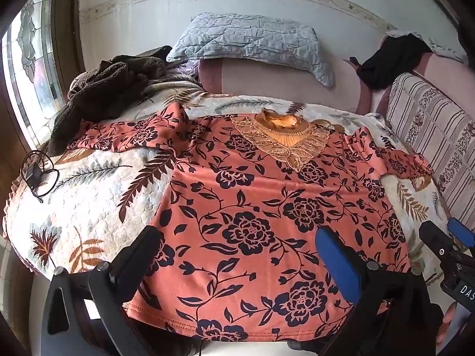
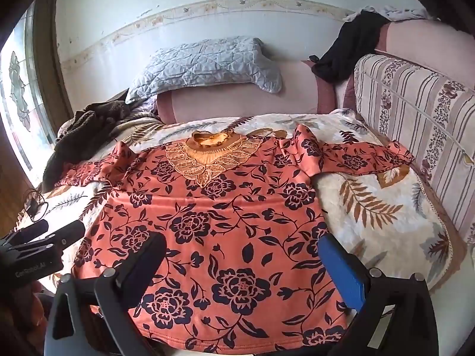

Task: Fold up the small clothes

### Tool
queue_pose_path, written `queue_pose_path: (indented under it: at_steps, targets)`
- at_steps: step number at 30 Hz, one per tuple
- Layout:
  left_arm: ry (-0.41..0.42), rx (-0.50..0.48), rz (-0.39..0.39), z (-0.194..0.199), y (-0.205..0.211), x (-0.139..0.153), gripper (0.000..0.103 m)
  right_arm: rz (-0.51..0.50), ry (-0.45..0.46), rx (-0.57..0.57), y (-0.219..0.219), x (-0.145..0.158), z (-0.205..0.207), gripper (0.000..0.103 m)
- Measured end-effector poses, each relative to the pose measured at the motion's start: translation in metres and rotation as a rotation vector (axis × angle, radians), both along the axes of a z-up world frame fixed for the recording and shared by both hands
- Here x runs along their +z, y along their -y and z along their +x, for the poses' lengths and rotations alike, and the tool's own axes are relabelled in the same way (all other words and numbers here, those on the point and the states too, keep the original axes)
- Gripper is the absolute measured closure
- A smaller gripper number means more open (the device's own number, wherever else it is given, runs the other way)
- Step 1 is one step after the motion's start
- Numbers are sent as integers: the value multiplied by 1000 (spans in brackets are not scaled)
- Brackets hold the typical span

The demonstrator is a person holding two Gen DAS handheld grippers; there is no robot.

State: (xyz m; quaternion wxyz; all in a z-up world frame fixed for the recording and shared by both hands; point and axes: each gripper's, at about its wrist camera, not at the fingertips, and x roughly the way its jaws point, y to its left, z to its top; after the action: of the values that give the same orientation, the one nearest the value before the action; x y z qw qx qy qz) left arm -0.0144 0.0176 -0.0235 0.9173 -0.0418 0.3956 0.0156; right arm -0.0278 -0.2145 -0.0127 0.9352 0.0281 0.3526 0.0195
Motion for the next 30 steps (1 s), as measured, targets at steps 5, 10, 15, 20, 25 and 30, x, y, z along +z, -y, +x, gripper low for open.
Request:
queue_pose_path:
  at_steps: [5, 10, 15, 20, 25, 30]
  targets:
    - [0, -6, 7, -1, 4, 0, 0, 9, 12, -1, 2, 1, -1, 0]
    - [-3, -9, 9, 0, 6, 0, 0, 16, 15, -5, 3, -2, 0, 0]
    - [-6, -11, 8, 2, 7, -1, 0, 2, 7, -7, 2, -4, 1, 0]
    - [-9, -12, 10, 6, 7, -3, 0, 12, 5, -6, 4, -5, 4, 0]
    - [-14, -11, 15, 10, 8, -6, 0, 17, -1, -1, 2, -7, 9, 0]
    - [-25, -11, 21, 16, 9, -9, 0, 29, -17, 0, 3, -9, 14, 0]
